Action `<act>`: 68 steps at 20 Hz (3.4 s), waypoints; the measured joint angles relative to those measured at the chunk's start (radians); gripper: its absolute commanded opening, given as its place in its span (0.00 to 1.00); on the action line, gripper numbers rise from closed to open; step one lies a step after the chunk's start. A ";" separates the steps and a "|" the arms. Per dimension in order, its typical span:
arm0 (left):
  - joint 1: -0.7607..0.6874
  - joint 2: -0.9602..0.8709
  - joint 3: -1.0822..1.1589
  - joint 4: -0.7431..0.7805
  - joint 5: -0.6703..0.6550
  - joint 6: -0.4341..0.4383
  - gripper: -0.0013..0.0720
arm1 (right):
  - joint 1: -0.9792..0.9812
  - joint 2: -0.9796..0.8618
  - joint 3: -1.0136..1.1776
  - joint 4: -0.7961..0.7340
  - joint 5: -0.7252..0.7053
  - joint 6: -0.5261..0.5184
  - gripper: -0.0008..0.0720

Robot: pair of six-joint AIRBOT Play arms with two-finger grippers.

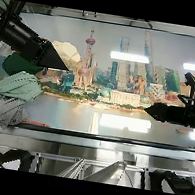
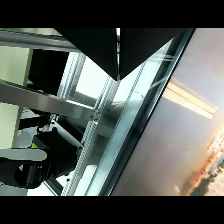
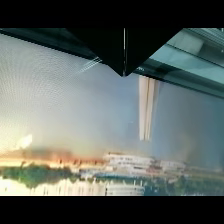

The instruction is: Fold the shirts.

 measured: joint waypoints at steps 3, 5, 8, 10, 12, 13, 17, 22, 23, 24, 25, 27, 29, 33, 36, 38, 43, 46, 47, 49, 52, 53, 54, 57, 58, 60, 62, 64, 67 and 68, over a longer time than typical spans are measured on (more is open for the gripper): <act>0.000 0.000 0.000 0.000 0.000 0.000 0.04 | 0.000 0.000 0.000 0.000 0.000 0.000 0.03; 0.000 0.000 0.000 0.000 0.000 0.000 0.04 | 0.000 0.000 0.000 0.000 0.000 0.000 0.03; 0.000 0.000 0.000 0.000 0.000 0.000 0.04 | 0.000 0.000 0.000 0.000 0.000 0.000 0.03; 0.000 0.000 0.000 0.000 0.000 0.000 0.04 | 0.000 0.000 0.000 0.000 0.000 0.000 0.03; 0.000 0.000 0.000 0.000 0.000 0.000 0.04 | 0.000 0.000 0.000 0.000 0.000 0.000 0.03; 0.000 0.000 0.000 0.000 0.000 0.000 0.04 | 0.000 0.000 0.000 0.000 0.000 0.000 0.03; -0.001 0.000 0.000 0.000 0.007 0.005 0.04 | 0.000 0.000 0.000 0.001 -0.019 0.000 0.03; 0.001 0.001 0.000 0.026 0.285 0.005 0.03 | 0.000 -0.006 0.000 0.014 -0.059 0.000 0.03; 0.005 0.001 0.000 0.055 0.351 0.005 0.03 | 0.000 -0.014 0.000 0.016 -0.077 0.000 0.03; 0.012 0.001 0.000 0.101 0.417 -0.002 0.03 | 0.000 -0.025 0.000 0.016 -0.097 0.000 0.03; 0.021 0.001 0.000 0.161 0.468 -0.020 0.03 | 0.000 -0.042 0.000 0.016 -0.121 0.000 0.03; 0.057 -0.005 0.000 0.334 0.534 -0.087 0.03 | -0.002 -0.095 0.008 0.016 -0.161 -0.006 0.03; 0.107 -0.026 0.000 0.505 0.567 -0.158 0.51 | -0.005 -0.168 0.022 0.016 -0.194 -0.020 0.04; 0.199 -0.138 0.000 0.676 0.639 -0.222 1.00 | -0.007 -0.307 0.049 0.011 -0.262 -0.032 0.84; 0.229 -0.277 0.000 0.721 0.727 -0.238 0.99 | -0.008 -0.372 0.058 0.004 -0.299 -0.035 0.84; 0.235 -0.370 0.003 0.726 0.809 -0.240 0.99 | -0.008 -0.393 0.060 0.003 -0.312 -0.035 0.84; 0.228 -0.641 0.154 0.601 0.901 -0.210 1.00 | -0.008 -0.410 0.062 0.000 -0.325 -0.038 0.84; 0.212 -0.776 0.288 0.541 0.866 -0.172 1.00 | -0.008 -0.413 0.062 0.000 -0.327 -0.038 0.84; 0.205 -0.805 0.312 0.531 0.859 -0.158 1.00 | -0.008 -0.413 0.062 0.000 -0.328 -0.038 0.84; 0.189 -0.838 0.322 0.517 0.857 -0.137 0.99 | -0.008 -0.414 0.062 0.000 -0.328 -0.038 0.84; 0.159 -0.861 0.303 0.503 0.877 -0.119 0.44 | -0.008 -0.414 0.062 0.000 -0.328 -0.038 0.84; 0.149 -0.865 0.301 0.500 0.883 -0.112 0.13 | -0.008 -0.414 0.062 0.000 -0.328 -0.038 0.84; 0.140 -0.867 0.303 0.503 0.884 -0.103 0.05 | -0.008 -0.414 0.062 0.000 -0.328 -0.038 0.84; 0.124 -0.871 0.334 0.537 0.852 -0.090 0.05 | -0.008 -0.414 0.062 0.000 -0.329 -0.038 0.79; 0.121 -0.863 0.344 0.542 0.819 -0.087 0.04 | -0.008 -0.414 0.062 0.000 -0.329 -0.038 0.63; 0.117 -0.815 0.357 0.547 0.755 -0.083 0.04 | -0.008 -0.412 0.062 0.000 -0.327 -0.038 0.19; 0.115 -0.739 0.348 0.541 0.689 -0.080 0.04 | -0.012 -0.406 0.062 -0.002 -0.317 -0.038 0.03; 0.106 -0.640 0.290 0.488 0.602 -0.080 0.04 | -0.031 -0.393 0.062 -0.004 -0.297 -0.038 0.03; 0.051 -0.503 0.144 0.322 0.491 -0.071 0.04 | -0.086 -0.366 0.062 -0.016 -0.240 -0.045 0.03; 0.015 -0.461 0.071 0.278 0.475 -0.069 0.04 | -0.110 -0.356 0.062 -0.023 -0.209 -0.055 0.03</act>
